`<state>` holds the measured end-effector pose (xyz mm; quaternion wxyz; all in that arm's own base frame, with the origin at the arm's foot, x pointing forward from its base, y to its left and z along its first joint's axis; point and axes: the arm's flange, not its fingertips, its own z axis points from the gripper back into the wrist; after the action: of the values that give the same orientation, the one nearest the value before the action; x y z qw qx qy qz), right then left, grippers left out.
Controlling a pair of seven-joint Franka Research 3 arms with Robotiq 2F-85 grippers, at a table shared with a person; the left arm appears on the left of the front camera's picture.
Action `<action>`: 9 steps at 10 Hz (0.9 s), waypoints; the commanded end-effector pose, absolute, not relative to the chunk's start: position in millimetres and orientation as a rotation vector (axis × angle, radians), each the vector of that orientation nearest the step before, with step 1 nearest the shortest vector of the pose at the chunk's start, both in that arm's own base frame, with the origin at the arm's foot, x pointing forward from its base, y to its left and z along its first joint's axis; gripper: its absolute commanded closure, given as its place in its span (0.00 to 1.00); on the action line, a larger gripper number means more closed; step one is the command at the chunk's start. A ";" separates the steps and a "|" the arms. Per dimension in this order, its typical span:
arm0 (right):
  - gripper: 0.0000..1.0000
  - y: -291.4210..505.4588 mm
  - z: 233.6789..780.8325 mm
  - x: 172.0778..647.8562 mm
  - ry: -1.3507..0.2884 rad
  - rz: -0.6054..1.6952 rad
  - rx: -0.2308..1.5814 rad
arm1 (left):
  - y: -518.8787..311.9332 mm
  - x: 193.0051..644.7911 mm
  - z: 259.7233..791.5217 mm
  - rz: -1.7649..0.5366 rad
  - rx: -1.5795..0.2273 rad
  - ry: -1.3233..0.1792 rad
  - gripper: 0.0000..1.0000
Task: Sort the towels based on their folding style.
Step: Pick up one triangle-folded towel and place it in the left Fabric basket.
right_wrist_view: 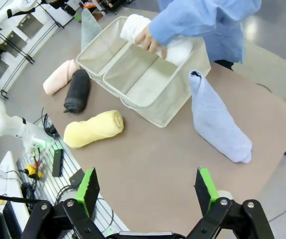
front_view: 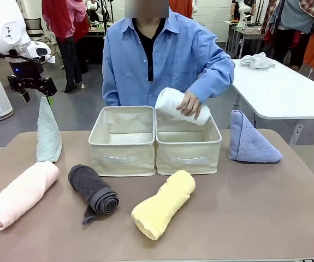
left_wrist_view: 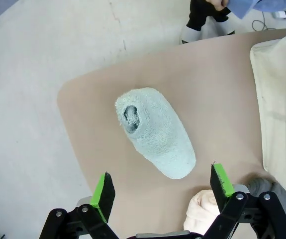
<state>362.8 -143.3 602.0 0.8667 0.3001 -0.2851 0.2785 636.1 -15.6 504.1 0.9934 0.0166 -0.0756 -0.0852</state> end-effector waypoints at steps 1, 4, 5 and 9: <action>0.00 -143.6 600.8 363.3 -0.612 0.580 0.643 | -15.6 636.2 504.1 -0.171 0.033 -0.152 0.00; 0.00 -143.6 600.8 363.3 -0.612 0.580 0.643 | -19.8 679.7 470.6 -0.035 0.163 -0.149 0.00; 0.00 -143.6 600.8 363.3 -0.612 0.580 0.643 | -21.4 683.7 465.1 -0.012 0.182 -0.149 0.00; 0.00 -143.6 600.8 363.3 -0.612 0.580 0.643 | -22.6 700.6 455.2 -0.002 0.193 -0.200 0.52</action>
<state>362.7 -143.4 602.0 0.8667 0.3000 -0.2852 0.2783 693.7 -21.7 454.0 0.9933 0.0734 -0.0879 -0.0136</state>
